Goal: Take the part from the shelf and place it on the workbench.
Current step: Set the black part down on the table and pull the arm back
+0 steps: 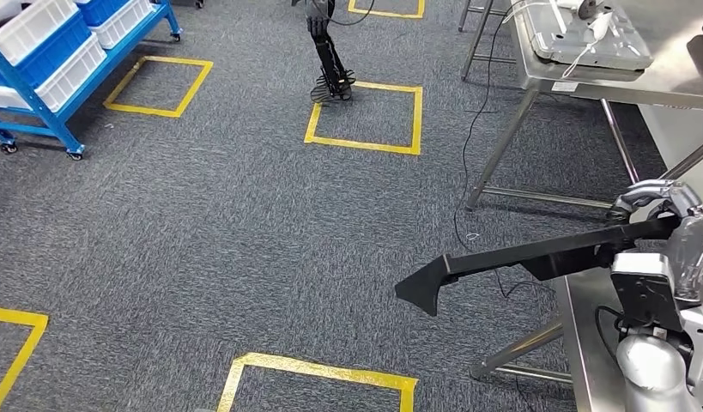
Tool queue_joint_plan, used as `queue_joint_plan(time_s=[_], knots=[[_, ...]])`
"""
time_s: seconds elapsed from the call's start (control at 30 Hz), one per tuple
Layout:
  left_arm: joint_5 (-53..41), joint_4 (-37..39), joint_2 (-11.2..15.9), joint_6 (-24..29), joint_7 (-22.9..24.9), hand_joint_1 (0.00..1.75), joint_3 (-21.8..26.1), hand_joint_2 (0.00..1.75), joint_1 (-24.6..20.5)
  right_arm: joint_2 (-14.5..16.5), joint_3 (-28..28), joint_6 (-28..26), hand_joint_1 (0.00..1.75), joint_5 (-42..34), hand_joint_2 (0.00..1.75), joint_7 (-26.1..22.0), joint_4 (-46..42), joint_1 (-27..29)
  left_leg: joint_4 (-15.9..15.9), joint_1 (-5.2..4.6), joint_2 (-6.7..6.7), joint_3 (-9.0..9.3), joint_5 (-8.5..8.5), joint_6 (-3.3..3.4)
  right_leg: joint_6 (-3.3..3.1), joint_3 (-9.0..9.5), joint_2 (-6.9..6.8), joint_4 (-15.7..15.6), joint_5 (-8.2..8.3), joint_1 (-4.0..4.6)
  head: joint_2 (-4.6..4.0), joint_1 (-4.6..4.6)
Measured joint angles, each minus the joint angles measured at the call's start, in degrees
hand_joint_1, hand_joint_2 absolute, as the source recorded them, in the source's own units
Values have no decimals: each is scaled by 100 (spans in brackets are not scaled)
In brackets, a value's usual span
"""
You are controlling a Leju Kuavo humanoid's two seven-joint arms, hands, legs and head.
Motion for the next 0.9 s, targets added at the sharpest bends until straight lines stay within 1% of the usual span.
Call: queue_joint_plan(time_s=[0.03, 0.07, 0.13, 0.17, 0.2, 0.23, 0.27, 0.3, 0.33, 0.37, 0.4, 0.47, 0.5, 0.53, 0.6, 0.67, 0.7, 0.73, 0.8, 0.83, 0.87, 0.9], knots=[[0, 0, 0, -1, 1, 0, 0, 175, -2, -4, 9, -2, 175, 1, 175, 7, 3, -9, 15, -6, -1, -14, -4, -37, -21, 39, 4, -127, 10, 11, 0, -1], [0, 0, 0, -1, 2, 0, 1, 175, -1, -9, 16, -6, 175, 1, 175, 14, 5, -16, 23, -14, -1, -29, -3, -69, -45, 40, 13, -161, -19, 29, 0, -2], [-3, 0, 2, -1, 5, 0, 2, 175, -1, -19, 25, -14, 175, 2, 175, 27, 8, -23, 41, -11, 3, -38, -17, -130, -108, 46, 22, -207, -28, 19, 0, -3], [-10, 0, 3, 0, 5, 0, 2, 175, 0, -24, 26, -17, 175, 2, 175, 30, 8, -32, 98, -9, 6, -52, -69, -155, -141, 56, 22, -225, -22, 10, 0, -3], [-18, 0, 4, 0, 6, 0, 2, 175, -2, -30, 27, -19, 175, 3, 175, 32, 8, -44, 226, -6, 6, -100, -164, -178, -178, 67, 18, -245, -16, 2, 0, -3], [-26, 0, 4, 0, 6, 0, 2, 175, -3, -34, 27, -20, 175, 3, 175, 34, 8, -56, 432, -2, 6, -189, -296, -195, -208, 76, 12, -253, -13, 5, 0, -2], [-31, 0, 4, -1, 6, 0, 2, 175, -3, -37, 28, -20, 175, 4, 175, 34, 8, -67, 702, -2, 6, -312, -443, -205, -230, 78, 9, -254, -14, 13, 0, -3], [-33, 0, 4, -1, 7, 0, 3, 175, -1, -38, 29, -20, 175, 4, 175, 36, 8, -72, 980, -1, 6, -444, -558, -208, -242, 78, 6, -254, -15, 21, 0, -3], [-33, 0, 4, -1, 8, 0, 3, 175, 2, -39, 30, -20, 175, 4, 175, 38, 8, -75, 1183, -1, 6, -543, -604, -207, -247, 79, 6, -253, -16, 26, 0, -4], [-33, 0, 4, -1, 12, 0, 4, 175, 5, -40, 31, -20, 175, 4, 175, 42, 9, -80, 1245, -1, 6, -578, -555, -201, -249, 82, 9, -252, -18, 29, 0, -4], [-34, 0, 4, 0, 17, 0, 4, 175, 7, -42, 33, -19, 175, 4, 175, 50, 9, -90, 1132, -1, 6, -531, -414, -187, -250, 90, 13, -251, -20, 30, 0, -4], [-36, 0, 5, 0, 27, 0, 4, 175, 4, -50, 35, -16, 175, 9, 175, 74, 10, -119, 599, -4, 3, -298, -61, -143, -238, 107, 21, -247, -29, 32, 0, -4], [-37, 0, 5, 0, 30, 0, 5, 175, 2, -55, 36, -14, 175, 13, 175, 87, 14, -137, 331, -10, 0, -183, 39, -124, -220, 104, 27, -233, -35, 42, 0, -3], [-38, 0, 6, 0, 34, 0, 5, 175, -1, -59, 37, -11, 175, 16, 175, 98, 19, -153, 162, -16, -2, -119, 71, -106, -192, 91, 30, -221, -34, 52, 0, -2], [-39, 0, 8, 0, 40, 0, 7, 175, -1, -75, 43, -5, 175, 17, 175, 109, 34, -175, 42, -37, -10, -90, 42, -75, -124, 62, 33, -207, -20, 60, 0, -1], [-39, 0, 8, 0, 43, 0, 8, 175, 2, -97, 46, -3, 175, 17, 175, 112, 43, -183, 3, -24, -12, -89, 68, -7, -57, 45, 29, -157, -57, 40, 0, 1], [-39, 0, 8, 0, 43, 0, 8, 175, -1, -110, 46, -3, 175, 17, 175, 112, 45, -193, -19, -15, -9, -84, 84, 30, -30, 8, 27, -54, -138, 32, 0, 2], [-39, 0, 8, 0, 43, 0, 9, 175, -5, -121, 46, -3, 175, 17, 175, 112, 48, -204, -34, -6, -5, -79, 95, 61, -7, -64, 26, 128, -265, 24, 0, 3], [-39, 0, 7, 0, 43, 0, 9, 175, -11, -136, 47, -3, 175, 17, 175, 111, 60, -217, -29, -19, 0, -82, 93, 88, 24, -292, 25, 647, -553, 18, 0, 4], [-39, 0, 7, 0, 43, 0, 9, 175, -9, -137, 48, -3, 175, 17, 175, 111, 72, -215, -25, -24, 1, -82, 91, 92, 33, -393, 24, 873, -635, 16, 0, 4], [-39, 0, 7, 0, 43, 0, 9, 175, -6, -137, 48, -3, 175, 17, 175, 111, 81, -213, -20, -27, 1, -82, 90, 93, 38, -444, 24, 989, -632, 16, 0, 4], [-39, 0, 7, 0, 43, 0, 9, 175, -4, -138, 48, -2, 175, 20, 175, 113, 89, -214, -15, -26, 1, -80, 88, 91, 37, -418, 23, 943, -533, 16, 0, 4]])
